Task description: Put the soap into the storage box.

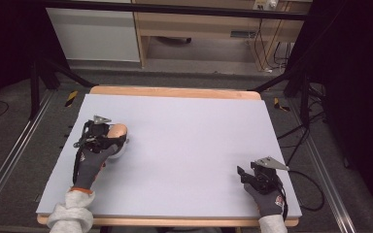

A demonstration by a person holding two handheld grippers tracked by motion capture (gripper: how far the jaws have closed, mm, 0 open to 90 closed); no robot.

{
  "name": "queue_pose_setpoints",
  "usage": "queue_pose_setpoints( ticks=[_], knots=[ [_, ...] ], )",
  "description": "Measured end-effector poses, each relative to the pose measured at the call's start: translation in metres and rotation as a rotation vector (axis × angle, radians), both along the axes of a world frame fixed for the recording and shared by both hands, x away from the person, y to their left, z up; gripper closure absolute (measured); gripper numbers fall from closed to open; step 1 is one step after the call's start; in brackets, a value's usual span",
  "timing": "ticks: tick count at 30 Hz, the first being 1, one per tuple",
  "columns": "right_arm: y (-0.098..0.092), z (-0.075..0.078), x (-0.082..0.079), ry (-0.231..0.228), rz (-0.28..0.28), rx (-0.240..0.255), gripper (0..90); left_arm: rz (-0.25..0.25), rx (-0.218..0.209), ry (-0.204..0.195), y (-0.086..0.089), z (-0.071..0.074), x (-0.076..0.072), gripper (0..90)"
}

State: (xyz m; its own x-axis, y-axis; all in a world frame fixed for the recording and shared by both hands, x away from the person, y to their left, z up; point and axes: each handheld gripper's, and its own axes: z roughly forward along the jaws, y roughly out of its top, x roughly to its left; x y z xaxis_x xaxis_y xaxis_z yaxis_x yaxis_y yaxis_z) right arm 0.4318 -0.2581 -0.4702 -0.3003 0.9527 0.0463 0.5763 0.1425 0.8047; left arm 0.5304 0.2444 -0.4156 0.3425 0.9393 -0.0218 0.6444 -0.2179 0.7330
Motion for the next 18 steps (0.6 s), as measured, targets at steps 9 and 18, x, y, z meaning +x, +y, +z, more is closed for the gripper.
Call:
queue_pose_setpoints(
  ticks=[9, 18],
  knots=[
    [0.0001, -0.0003, 0.0002, 0.001, -0.001, -0.001, 41.8, 0.014, 0.002, 0.009, 0.0042, -0.0037, 0.0022, 31.7],
    [-0.0002, -0.0006, 0.0004, -0.004, 0.006, -0.008, 41.8, 0.023, 0.007, 0.027, 0.0064, -0.0097, 0.0034, 31.7]
  ],
)
